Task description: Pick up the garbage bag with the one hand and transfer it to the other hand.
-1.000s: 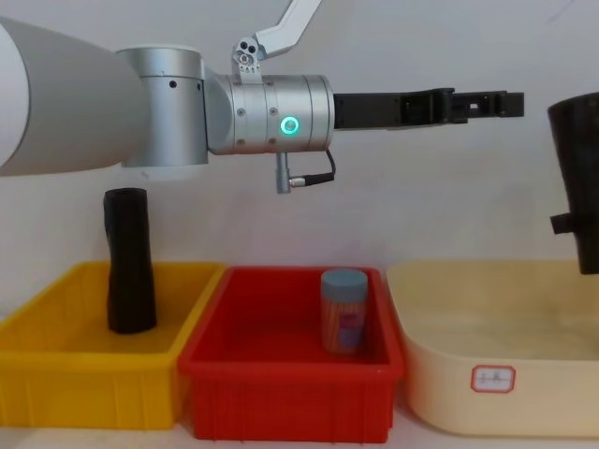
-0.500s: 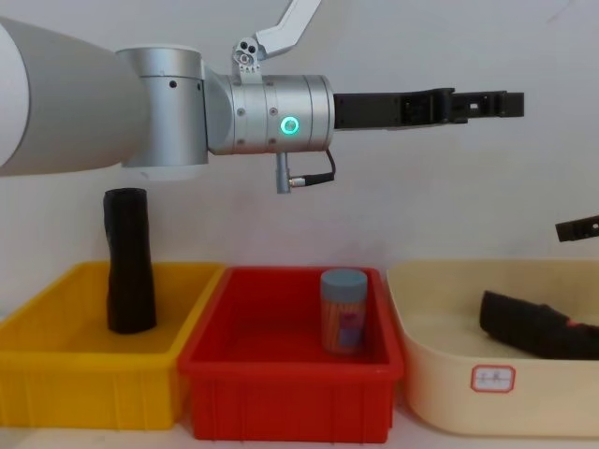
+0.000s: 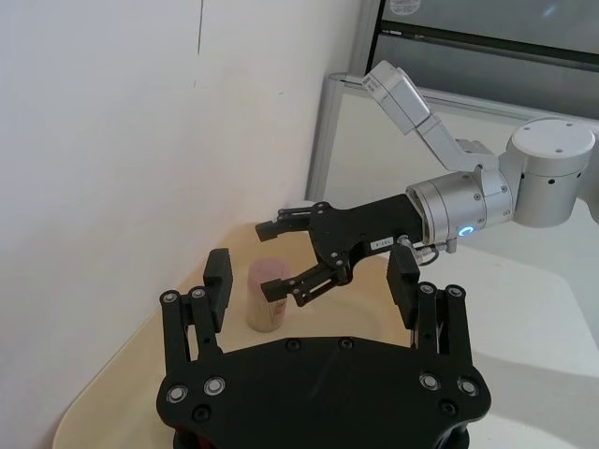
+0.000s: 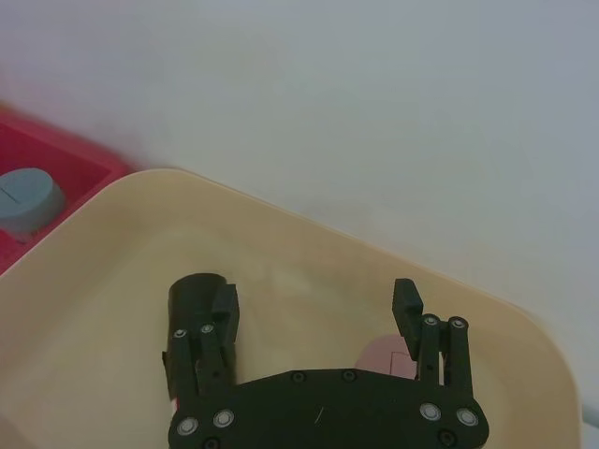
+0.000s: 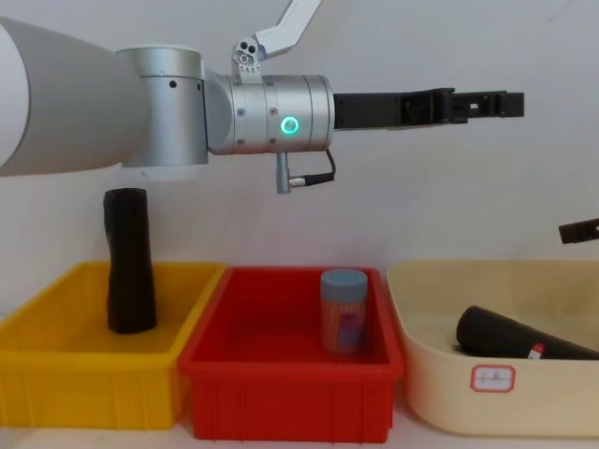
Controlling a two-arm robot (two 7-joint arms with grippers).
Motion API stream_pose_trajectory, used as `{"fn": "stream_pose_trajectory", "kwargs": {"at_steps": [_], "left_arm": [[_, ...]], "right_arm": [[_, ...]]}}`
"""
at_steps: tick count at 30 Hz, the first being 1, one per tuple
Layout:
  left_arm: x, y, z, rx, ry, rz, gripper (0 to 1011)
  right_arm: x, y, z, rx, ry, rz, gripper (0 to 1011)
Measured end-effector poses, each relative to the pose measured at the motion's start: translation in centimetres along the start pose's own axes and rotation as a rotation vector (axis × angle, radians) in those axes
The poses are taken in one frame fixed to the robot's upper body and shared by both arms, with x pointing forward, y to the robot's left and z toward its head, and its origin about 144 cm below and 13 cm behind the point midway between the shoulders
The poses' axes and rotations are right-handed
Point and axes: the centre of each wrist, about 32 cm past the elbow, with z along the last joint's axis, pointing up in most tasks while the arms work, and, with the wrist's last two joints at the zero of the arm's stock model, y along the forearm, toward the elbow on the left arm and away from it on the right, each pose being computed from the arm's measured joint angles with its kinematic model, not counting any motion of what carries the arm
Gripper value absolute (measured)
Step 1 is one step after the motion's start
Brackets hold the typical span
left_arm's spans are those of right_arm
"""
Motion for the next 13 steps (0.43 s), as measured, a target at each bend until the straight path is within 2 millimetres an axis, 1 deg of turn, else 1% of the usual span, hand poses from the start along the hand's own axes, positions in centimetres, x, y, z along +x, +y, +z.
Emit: {"fn": "stream_pose_trajectory", "kwargs": {"at_steps": [13], "left_arm": [[0.00,0.00,0.00,0.000,0.000,0.000,1001]], "right_arm": [[0.11,-0.03,-0.06,0.000,0.000,-0.001,1000]]}}
